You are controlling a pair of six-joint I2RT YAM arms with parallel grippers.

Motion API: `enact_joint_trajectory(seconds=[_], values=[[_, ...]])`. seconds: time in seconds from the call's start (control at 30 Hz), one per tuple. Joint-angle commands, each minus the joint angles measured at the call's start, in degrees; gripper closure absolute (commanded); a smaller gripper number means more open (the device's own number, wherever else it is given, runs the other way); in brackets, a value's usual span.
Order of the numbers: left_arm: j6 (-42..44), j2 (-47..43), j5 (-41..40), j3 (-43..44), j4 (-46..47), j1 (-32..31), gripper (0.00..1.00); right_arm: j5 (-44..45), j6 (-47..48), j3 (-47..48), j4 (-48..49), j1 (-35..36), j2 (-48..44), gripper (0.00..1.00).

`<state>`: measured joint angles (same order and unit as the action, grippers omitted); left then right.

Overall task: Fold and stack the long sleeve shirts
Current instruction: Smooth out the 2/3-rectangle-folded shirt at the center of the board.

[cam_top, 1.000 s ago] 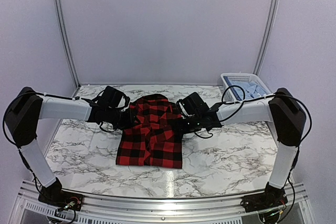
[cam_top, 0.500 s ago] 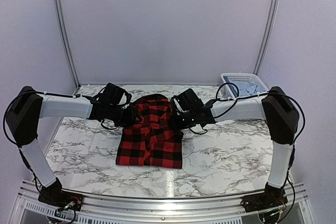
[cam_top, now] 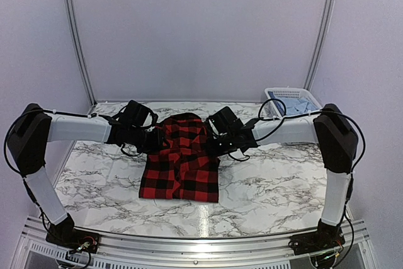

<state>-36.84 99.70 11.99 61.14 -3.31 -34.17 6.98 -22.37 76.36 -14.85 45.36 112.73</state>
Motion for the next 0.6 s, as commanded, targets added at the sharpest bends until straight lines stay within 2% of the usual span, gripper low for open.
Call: enact_joint_trajectory(seconds=[0.0, 0.17, 0.43, 0.57], values=[[0.79, 0.67, 0.32, 0.15, -1.43, -0.02, 0.71, 2.47, -0.8, 1.96, -0.36, 0.12, -1.14, 1.0], [1.0, 0.61, 0.32, -0.1, -1.43, 0.03, 0.71, 4.12, -3.53, -3.31, 4.6, -0.52, -5.44, 1.0], [1.31, 0.95, 0.31, 0.71, -1.52, 0.07, 0.71, 3.02, -6.48, -2.75, 5.07, -0.53, -1.96, 1.0], [1.33, 0.85, 0.23, 0.74, -1.52, 0.07, 0.71, 5.67, -7.33, -2.6, 3.53, -1.02, -2.37, 1.0]])
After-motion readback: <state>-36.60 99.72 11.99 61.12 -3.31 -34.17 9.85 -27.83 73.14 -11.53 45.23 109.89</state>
